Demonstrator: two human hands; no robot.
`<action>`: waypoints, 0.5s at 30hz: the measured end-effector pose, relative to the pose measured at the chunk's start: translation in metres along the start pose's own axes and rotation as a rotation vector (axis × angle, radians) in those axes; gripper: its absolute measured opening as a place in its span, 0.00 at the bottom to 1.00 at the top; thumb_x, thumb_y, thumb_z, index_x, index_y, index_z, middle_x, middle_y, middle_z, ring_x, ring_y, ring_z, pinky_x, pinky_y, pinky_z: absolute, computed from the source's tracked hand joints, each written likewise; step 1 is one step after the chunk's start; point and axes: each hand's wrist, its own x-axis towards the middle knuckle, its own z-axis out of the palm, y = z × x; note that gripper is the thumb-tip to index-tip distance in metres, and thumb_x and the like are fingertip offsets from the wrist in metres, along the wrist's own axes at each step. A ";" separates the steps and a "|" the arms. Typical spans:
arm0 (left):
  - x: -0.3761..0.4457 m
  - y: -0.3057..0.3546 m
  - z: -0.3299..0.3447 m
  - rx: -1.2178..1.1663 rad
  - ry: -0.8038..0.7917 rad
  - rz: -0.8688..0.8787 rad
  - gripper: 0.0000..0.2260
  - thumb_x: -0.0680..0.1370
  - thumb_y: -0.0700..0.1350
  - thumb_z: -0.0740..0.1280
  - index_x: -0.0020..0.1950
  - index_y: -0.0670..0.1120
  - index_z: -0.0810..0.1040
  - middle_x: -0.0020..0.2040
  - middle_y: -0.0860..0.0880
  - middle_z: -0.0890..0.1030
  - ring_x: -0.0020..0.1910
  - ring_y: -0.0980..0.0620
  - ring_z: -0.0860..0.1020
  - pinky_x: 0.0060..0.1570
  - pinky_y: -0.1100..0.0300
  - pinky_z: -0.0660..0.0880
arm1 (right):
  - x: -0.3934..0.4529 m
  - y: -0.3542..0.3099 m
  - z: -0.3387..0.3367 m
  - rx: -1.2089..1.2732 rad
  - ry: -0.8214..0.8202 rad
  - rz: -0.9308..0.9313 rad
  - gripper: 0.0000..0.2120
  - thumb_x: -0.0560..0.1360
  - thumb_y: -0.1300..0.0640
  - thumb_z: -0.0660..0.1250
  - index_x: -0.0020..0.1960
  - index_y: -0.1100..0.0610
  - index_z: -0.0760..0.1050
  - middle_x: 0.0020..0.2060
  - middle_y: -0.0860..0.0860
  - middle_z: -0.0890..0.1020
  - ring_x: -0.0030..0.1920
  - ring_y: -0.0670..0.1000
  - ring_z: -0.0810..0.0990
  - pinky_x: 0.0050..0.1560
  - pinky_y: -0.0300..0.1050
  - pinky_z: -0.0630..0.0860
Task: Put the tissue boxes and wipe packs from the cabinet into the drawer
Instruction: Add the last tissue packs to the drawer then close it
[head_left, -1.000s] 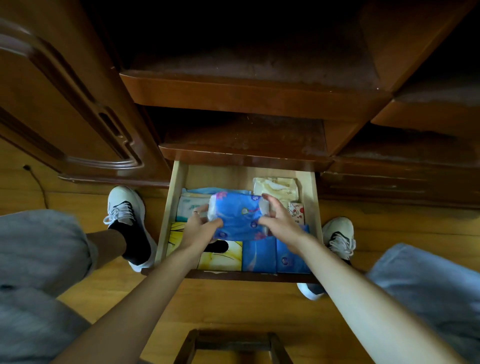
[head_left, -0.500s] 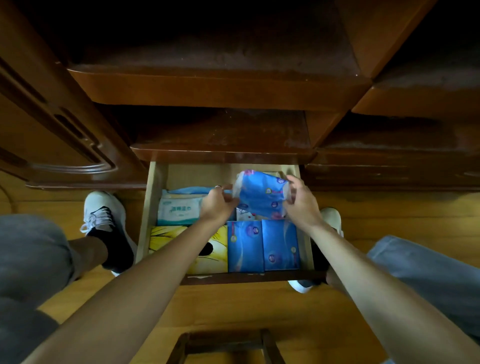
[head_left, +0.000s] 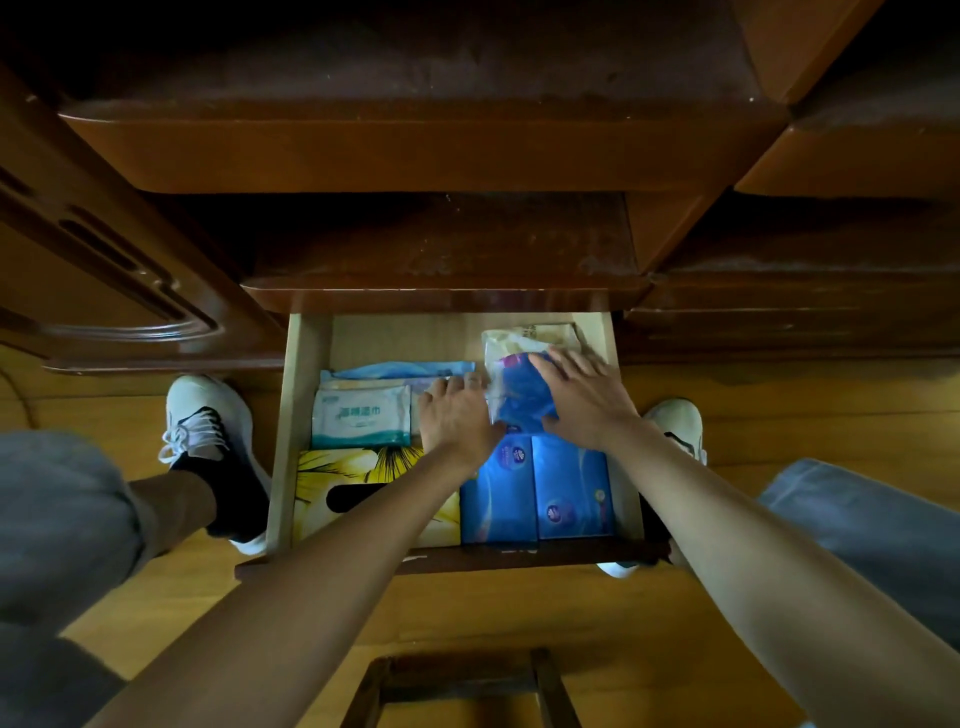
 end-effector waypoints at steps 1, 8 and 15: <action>-0.001 -0.002 -0.001 -0.043 0.033 0.004 0.33 0.72 0.65 0.72 0.71 0.49 0.71 0.66 0.47 0.76 0.68 0.44 0.71 0.65 0.48 0.68 | 0.001 0.000 0.003 -0.004 -0.014 0.003 0.42 0.78 0.43 0.65 0.83 0.51 0.46 0.83 0.52 0.54 0.82 0.54 0.50 0.81 0.55 0.47; -0.001 -0.007 0.001 0.021 0.011 0.048 0.38 0.74 0.65 0.71 0.76 0.49 0.62 0.69 0.47 0.72 0.70 0.45 0.69 0.67 0.49 0.67 | 0.001 -0.002 0.015 0.003 0.040 -0.017 0.39 0.82 0.48 0.63 0.84 0.53 0.43 0.83 0.52 0.52 0.83 0.53 0.48 0.81 0.53 0.46; 0.008 -0.006 0.003 0.071 -0.053 0.020 0.37 0.74 0.67 0.68 0.76 0.47 0.65 0.70 0.45 0.72 0.71 0.44 0.68 0.67 0.48 0.67 | 0.009 -0.008 0.019 -0.065 -0.020 -0.023 0.37 0.83 0.53 0.62 0.84 0.55 0.42 0.84 0.52 0.48 0.83 0.53 0.45 0.80 0.59 0.47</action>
